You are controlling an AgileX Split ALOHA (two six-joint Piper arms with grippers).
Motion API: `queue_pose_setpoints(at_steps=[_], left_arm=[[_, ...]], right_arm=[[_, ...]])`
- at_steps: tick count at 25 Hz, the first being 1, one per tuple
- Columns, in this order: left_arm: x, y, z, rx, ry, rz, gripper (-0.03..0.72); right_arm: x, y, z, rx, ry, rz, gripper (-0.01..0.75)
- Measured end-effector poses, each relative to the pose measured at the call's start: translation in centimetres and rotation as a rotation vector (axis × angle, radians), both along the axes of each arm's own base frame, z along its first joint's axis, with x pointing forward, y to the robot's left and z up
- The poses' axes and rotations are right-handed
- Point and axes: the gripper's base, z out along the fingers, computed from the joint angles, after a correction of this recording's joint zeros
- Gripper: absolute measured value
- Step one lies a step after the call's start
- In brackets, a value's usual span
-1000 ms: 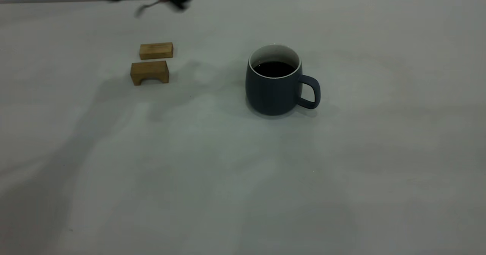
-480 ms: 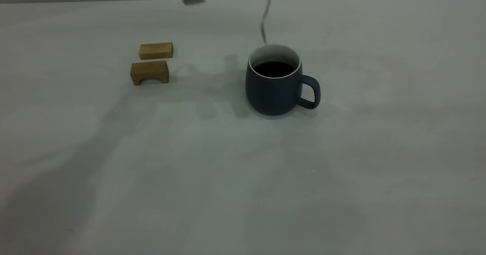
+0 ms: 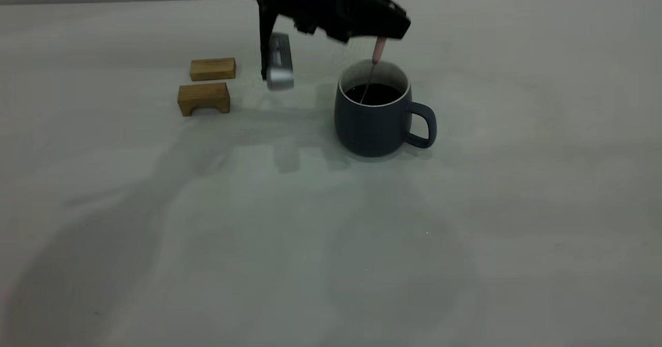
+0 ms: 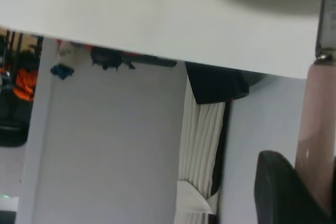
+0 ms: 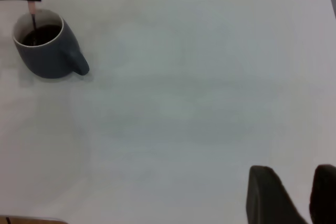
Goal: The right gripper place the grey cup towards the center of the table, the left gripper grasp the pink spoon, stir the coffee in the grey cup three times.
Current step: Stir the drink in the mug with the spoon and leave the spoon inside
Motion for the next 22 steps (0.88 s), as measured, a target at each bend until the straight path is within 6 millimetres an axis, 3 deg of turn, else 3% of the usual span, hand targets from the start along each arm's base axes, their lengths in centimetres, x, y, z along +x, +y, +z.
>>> queue_pose_setpoints(at_steps=[5,9,14,22], left_arm=[[0.0,-0.4,-1.5,-0.120,-0.085,-0.025,0.155],[-0.5,-0.6,-1.7,-0.193,0.044,-0.018,0.155],[-0.6,-0.5,-1.8,-0.148,0.129,0.006,0.155],[0.5,-0.2,-0.1,-0.043,-0.154,-0.025,0.155]], right_arm=[[0.0,0.0,0.0,0.001,0.000,-0.001,0.237],[0.0,0.0,0.0,0.001,0.000,-0.001,0.237],[0.0,0.0,0.0,0.001,0.000,-0.001,0.237],[0.0,0.0,0.0,0.000,0.000,0.000,0.237]])
